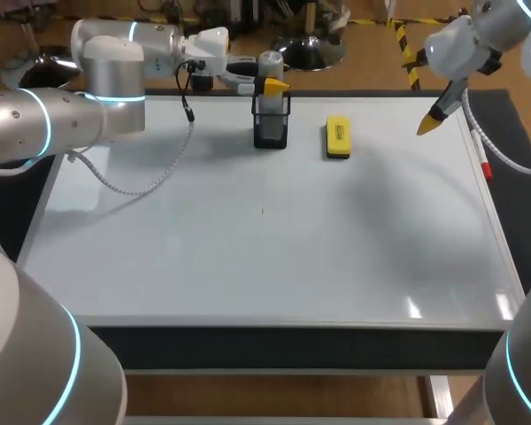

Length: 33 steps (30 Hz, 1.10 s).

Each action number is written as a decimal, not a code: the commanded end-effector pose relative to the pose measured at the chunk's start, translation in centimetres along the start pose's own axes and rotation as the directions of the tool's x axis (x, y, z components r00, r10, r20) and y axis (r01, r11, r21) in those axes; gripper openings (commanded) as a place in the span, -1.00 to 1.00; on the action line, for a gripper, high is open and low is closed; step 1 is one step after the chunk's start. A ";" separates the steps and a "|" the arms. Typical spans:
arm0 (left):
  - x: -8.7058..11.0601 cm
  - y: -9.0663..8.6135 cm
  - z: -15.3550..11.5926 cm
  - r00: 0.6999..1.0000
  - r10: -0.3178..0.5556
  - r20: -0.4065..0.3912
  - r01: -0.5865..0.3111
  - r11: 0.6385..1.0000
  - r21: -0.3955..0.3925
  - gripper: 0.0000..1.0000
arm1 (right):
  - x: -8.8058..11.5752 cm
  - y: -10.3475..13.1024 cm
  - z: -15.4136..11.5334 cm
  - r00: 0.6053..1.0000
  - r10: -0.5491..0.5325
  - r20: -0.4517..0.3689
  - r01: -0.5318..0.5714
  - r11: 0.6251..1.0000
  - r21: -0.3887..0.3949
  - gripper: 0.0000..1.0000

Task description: Pick up the inspection probe, press it on each red-marked spot on the whiteboard one by one, put down the probe, pick up the eraser, and wipe off all the red marks.

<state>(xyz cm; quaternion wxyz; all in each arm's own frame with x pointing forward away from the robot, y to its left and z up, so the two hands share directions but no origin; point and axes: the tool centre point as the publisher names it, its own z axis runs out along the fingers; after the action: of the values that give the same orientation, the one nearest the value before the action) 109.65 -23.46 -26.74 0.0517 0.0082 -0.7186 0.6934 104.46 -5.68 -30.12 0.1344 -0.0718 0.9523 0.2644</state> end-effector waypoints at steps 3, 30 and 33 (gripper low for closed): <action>-0.4 0.4 0.2 1.000 0.005 -0.009 -0.005 1.000 0.005 -1.00 | 0.0 0.0 0.0 1.000 -0.001 -0.002 0.001 1.000 0.004 1.00; 0.1 -0.7 -1.4 0.998 0.055 0.040 -0.051 0.994 -0.093 1.00 | 0.0 0.0 0.0 1.000 -0.001 -0.002 0.001 1.000 0.004 1.00; 0.1 -1.1 -2.3 0.995 0.083 0.058 -0.075 0.989 -0.128 1.00 | 0.0 0.0 0.0 1.000 -0.001 -0.002 0.001 1.000 0.004 1.00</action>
<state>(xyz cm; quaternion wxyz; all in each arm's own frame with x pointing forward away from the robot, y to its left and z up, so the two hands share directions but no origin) 111.11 -22.06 -26.85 0.0174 -0.0102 -0.7500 0.6612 104.46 -5.67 -30.12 0.1344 -0.0718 0.9523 0.2644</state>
